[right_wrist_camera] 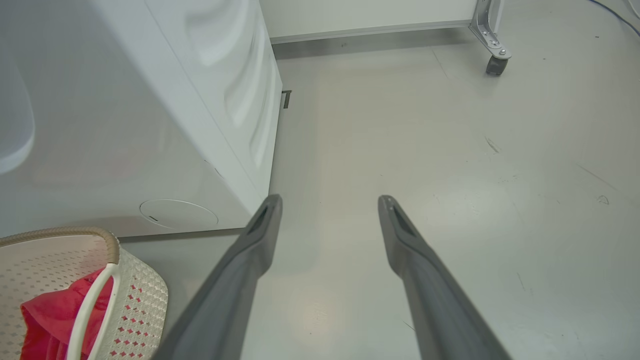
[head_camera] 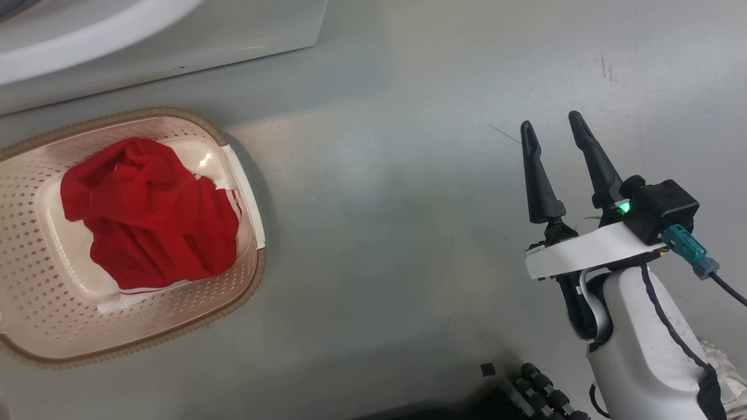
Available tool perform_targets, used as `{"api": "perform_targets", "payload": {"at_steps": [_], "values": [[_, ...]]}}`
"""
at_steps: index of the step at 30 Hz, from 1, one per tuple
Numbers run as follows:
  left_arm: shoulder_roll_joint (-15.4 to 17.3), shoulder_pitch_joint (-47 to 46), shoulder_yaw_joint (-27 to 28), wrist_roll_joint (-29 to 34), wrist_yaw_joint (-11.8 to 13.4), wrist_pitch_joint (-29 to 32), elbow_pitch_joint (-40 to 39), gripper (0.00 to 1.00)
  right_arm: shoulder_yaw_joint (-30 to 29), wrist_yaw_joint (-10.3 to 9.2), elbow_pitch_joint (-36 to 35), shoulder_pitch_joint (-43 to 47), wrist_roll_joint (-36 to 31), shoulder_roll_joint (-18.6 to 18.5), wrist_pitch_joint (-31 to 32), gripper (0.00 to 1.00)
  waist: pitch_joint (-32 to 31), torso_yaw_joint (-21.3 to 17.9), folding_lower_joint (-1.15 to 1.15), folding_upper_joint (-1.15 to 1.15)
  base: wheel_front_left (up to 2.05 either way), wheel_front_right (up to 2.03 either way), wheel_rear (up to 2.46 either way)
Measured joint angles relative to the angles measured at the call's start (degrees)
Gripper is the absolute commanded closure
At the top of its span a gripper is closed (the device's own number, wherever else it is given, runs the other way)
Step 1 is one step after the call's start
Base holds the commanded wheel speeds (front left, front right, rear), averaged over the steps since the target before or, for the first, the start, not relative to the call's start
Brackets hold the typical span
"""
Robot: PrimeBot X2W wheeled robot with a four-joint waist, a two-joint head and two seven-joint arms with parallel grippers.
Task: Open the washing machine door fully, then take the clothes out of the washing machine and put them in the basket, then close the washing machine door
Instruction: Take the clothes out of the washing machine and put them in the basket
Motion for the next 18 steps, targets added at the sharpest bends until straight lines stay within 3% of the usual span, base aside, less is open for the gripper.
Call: {"api": "perform_targets", "payload": {"at_steps": [7, 8, 9, 10, 18], "values": [[-0.2, -1.4, 1.1, 1.2, 0.0, -1.6, 1.7, 0.02, 0.1, 0.01, 0.1, -0.7, 0.0, 0.0, 0.0, 0.00, 0.5, 0.5, 0.00, 0.00, 0.00, 0.00, 0.00], [-0.3, -1.6, 1.5, 1.5, 0.0, -1.9, 2.2, 0.36, 0.1, 0.01, 0.2, -0.7, 0.0, 0.0, 0.0, 0.00, 0.5, 0.5, 0.00, 0.00, 0.00, 0.00, 0.00], [-0.4, -1.9, 1.9, 1.6, 0.0, -2.3, 2.7, 0.36, 0.1, 0.01, 0.3, -0.7, 0.0, 0.0, 0.0, 0.00, 0.5, 0.6, 0.00, 0.00, 0.00, 0.00, 0.00], [-0.6, -2.0, 2.2, 1.6, 0.0, -2.9, 3.3, 1.00, 0.1, 0.01, 0.3, -0.8, 0.0, 0.0, 0.0, 0.00, 0.4, 0.6, 0.00, 0.00, 0.00, 0.00, 0.00], [-3.0, -2.1, 3.3, 2.0, 0.2, -5.5, 7.2, 1.00, -0.6, 0.02, 0.9, -1.3, 0.0, 0.0, 0.0, 0.00, -1.2, 1.3, 0.00, 0.00, 0.00, 0.00, 0.00]]}}
